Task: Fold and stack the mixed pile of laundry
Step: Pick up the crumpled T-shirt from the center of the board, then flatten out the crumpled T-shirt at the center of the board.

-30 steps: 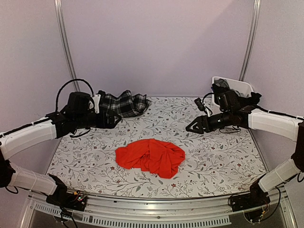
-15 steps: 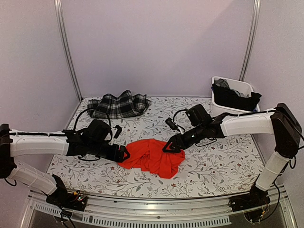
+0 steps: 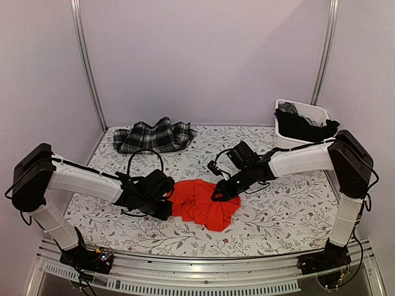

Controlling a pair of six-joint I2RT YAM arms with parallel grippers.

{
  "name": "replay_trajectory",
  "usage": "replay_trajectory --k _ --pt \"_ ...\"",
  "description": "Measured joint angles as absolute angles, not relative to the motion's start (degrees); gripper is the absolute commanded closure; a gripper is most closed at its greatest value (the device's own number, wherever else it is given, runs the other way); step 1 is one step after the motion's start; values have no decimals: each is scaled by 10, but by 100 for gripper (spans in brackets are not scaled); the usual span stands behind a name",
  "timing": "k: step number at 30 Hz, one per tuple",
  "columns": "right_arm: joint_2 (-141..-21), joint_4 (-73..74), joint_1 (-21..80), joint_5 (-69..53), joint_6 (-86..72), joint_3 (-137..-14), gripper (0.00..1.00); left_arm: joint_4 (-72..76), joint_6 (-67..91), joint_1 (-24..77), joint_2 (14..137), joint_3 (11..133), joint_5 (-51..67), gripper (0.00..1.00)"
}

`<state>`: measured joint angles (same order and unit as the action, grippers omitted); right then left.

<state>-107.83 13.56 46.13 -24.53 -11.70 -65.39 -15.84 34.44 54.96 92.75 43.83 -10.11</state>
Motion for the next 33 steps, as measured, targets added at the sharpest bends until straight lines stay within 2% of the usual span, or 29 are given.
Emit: replay_trajectory --k 3,6,11,15,18,19,21,22,23,25,27,30,33 --pt "-1069 151 457 -228 -118 -654 100 -172 341 548 909 435 -118 100" --pt "-1028 168 446 -223 -115 -651 100 -188 338 528 839 430 -125 100" --pt "-908 173 415 -228 -100 -651 100 -179 314 418 726 443 -98 100" --pt "-851 161 412 -274 -77 -650 100 -189 280 349 722 512 -69 100" --pt "-835 137 451 -312 -65 -641 98 -193 248 329 745 601 -37 100" --pt "-837 123 477 -326 -65 -638 89 -192 236 329 757 632 -19 100" --pt "-849 91 543 -358 -71 -630 51 -189 213 332 788 696 28 100" --pt "-859 78 581 -373 -74 -629 42 -186 204 336 802 719 48 98" --pt "-868 68 606 -385 -77 -629 35 -188 193 342 818 743 68 87" --pt "-875 59 645 -403 -79 -626 24 -192 166 368 859 797 106 47" --pt "-864 49 647 -407 -79 -614 19 -189 145 399 890 824 132 28" --pt "-813 38 599 -395 -87 -577 16 -188 133 426 901 807 146 19" --pt "-744 33 513 -364 -100 -543 16 -178 149 410 877 744 140 16"
